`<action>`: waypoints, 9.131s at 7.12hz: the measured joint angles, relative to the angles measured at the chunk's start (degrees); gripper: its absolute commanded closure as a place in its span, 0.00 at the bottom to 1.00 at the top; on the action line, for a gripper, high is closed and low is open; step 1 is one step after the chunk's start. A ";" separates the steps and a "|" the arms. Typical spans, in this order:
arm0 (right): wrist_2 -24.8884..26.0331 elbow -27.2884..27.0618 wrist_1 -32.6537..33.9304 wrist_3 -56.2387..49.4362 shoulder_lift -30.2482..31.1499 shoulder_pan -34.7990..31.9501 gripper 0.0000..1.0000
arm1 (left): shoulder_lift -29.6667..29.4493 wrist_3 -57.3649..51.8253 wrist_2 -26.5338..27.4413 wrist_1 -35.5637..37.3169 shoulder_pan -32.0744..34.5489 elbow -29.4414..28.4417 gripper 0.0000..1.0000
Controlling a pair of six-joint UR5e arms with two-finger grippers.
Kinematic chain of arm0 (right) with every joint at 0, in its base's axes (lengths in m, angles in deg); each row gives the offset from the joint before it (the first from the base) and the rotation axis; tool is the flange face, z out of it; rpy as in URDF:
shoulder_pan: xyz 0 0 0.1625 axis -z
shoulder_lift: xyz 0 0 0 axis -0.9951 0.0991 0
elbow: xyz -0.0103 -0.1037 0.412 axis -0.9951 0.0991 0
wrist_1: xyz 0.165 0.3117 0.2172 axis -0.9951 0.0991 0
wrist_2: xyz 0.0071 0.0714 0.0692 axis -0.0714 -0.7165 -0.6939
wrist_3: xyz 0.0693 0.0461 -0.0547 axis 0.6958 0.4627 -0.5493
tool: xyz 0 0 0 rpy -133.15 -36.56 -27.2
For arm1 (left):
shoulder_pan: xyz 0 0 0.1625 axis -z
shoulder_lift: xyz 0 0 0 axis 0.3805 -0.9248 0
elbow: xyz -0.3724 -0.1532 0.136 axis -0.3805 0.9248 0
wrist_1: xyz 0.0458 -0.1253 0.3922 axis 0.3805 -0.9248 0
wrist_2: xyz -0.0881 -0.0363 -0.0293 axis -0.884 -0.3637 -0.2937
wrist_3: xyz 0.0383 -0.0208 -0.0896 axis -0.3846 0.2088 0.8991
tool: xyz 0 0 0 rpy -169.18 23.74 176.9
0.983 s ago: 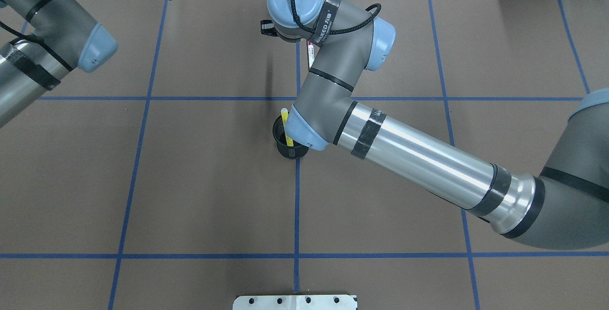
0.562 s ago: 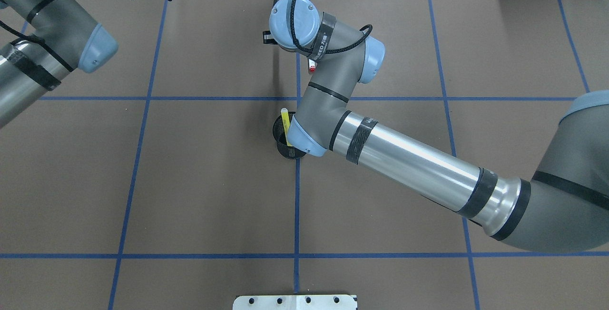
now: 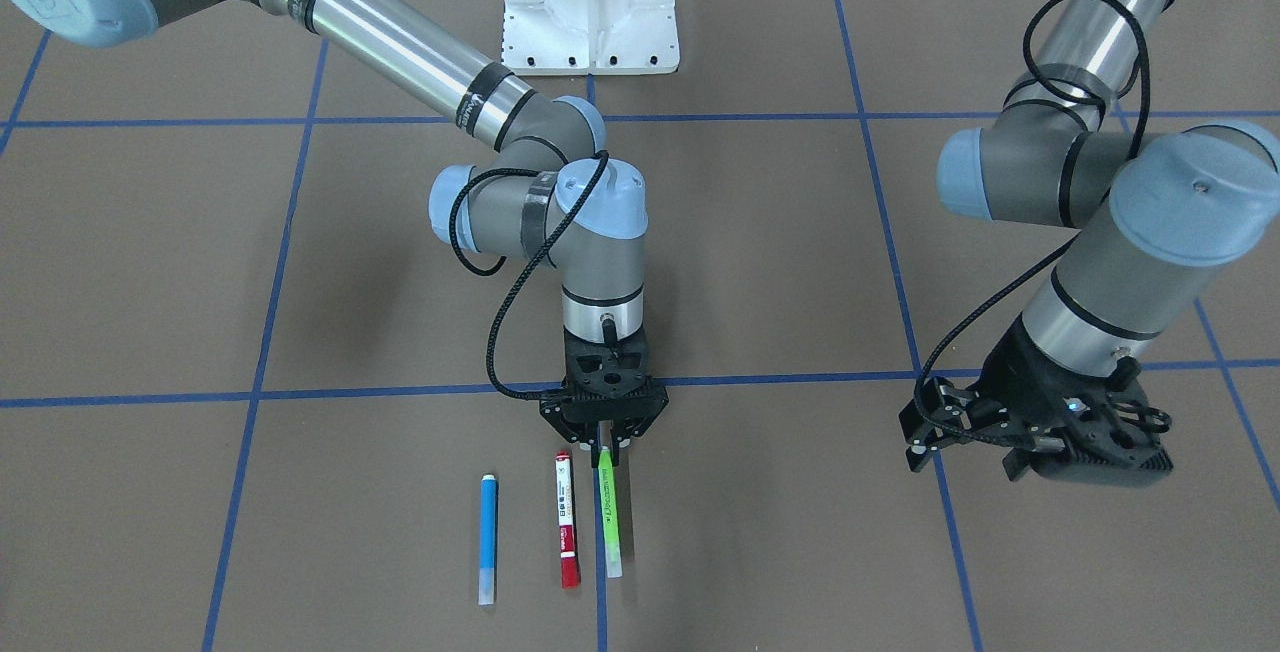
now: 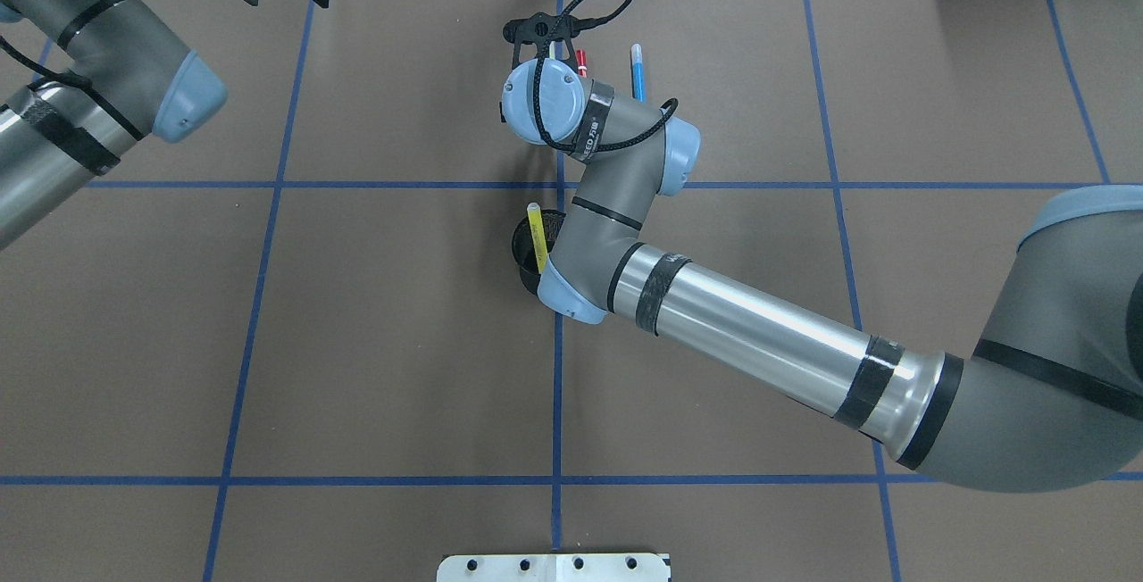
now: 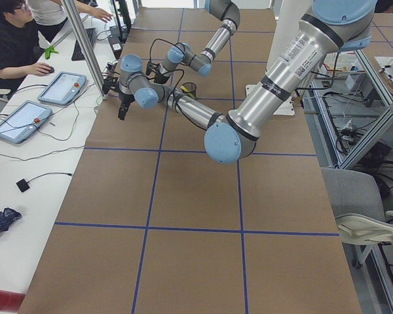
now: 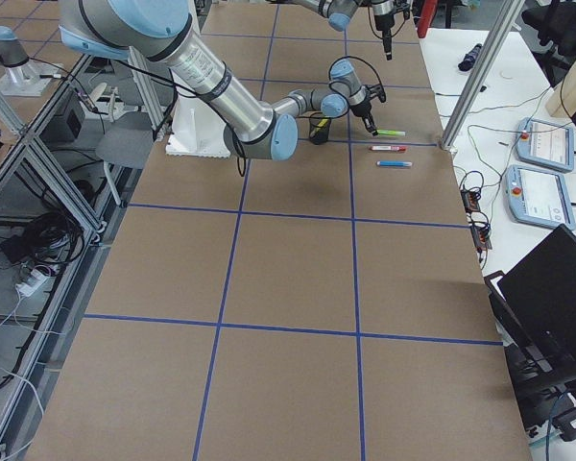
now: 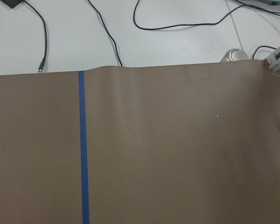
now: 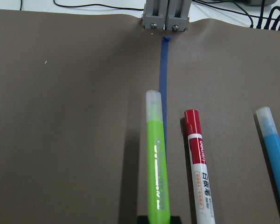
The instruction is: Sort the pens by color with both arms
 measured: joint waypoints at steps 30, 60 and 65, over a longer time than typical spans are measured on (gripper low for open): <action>-45.08 -24.78 22.69 -14.17 16.13 -21.42 0.00 | -22.34 14.96 -14.29 35.77 -19.92 -7.98 0.52; -45.63 -29.59 22.63 -13.16 19.91 -22.87 0.00 | -12.80 31.35 67.34 -13.90 -26.21 -12.91 1.00; -45.43 -30.51 22.41 -13.02 20.93 -22.62 0.00 | -17.91 40.41 68.59 -24.43 -26.92 -27.72 1.00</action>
